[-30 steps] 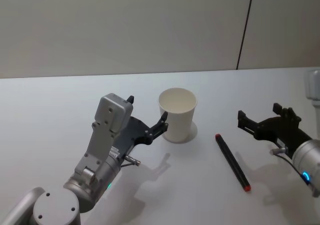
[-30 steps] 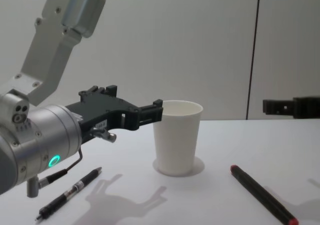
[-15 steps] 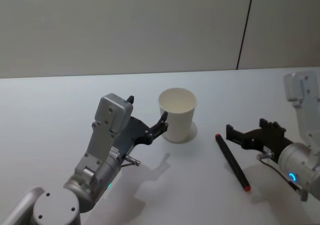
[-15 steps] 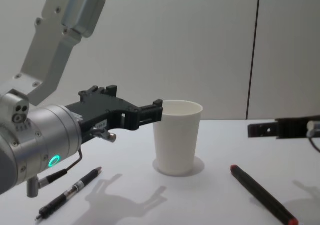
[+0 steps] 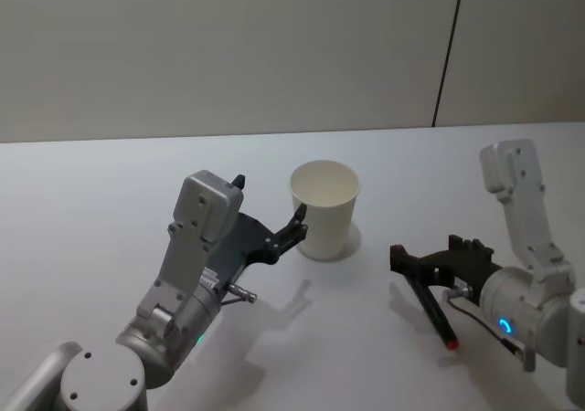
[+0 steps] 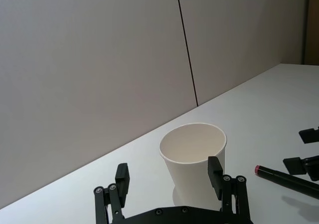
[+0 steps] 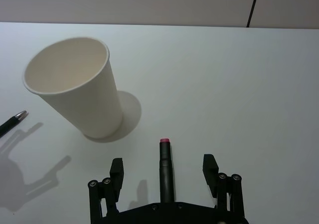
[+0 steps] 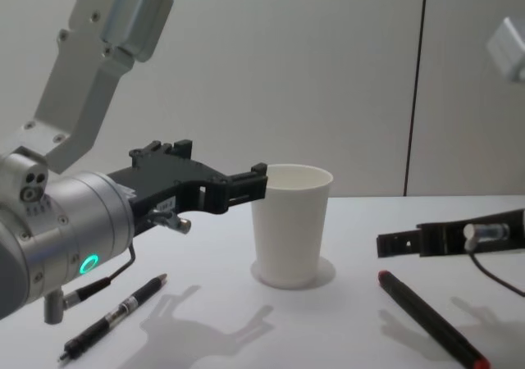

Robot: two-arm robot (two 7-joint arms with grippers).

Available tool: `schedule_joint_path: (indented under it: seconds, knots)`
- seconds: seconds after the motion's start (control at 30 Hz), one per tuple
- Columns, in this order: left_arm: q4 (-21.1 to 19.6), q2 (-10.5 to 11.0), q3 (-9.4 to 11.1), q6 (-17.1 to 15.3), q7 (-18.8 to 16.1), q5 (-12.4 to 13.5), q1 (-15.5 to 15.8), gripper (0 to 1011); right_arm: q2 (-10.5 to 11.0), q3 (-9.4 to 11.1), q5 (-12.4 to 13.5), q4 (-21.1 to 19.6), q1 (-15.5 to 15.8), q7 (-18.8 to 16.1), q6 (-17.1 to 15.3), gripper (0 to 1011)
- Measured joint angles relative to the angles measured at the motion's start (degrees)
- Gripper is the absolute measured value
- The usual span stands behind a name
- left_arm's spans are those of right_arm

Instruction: Place the pen into the pen holder.

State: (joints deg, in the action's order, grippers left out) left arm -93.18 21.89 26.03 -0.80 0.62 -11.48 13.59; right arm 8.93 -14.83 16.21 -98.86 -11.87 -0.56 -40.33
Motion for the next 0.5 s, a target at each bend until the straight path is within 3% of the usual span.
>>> schedule_joint_path:
  seconds: [0.5]
  knots:
    - [0.00, 0.00, 0.00, 0.00, 0.00, 0.00, 0.00, 1004, -2.28, -0.45, -1.15, 4.68, -2.38, 0.83, -0.89, 1002]
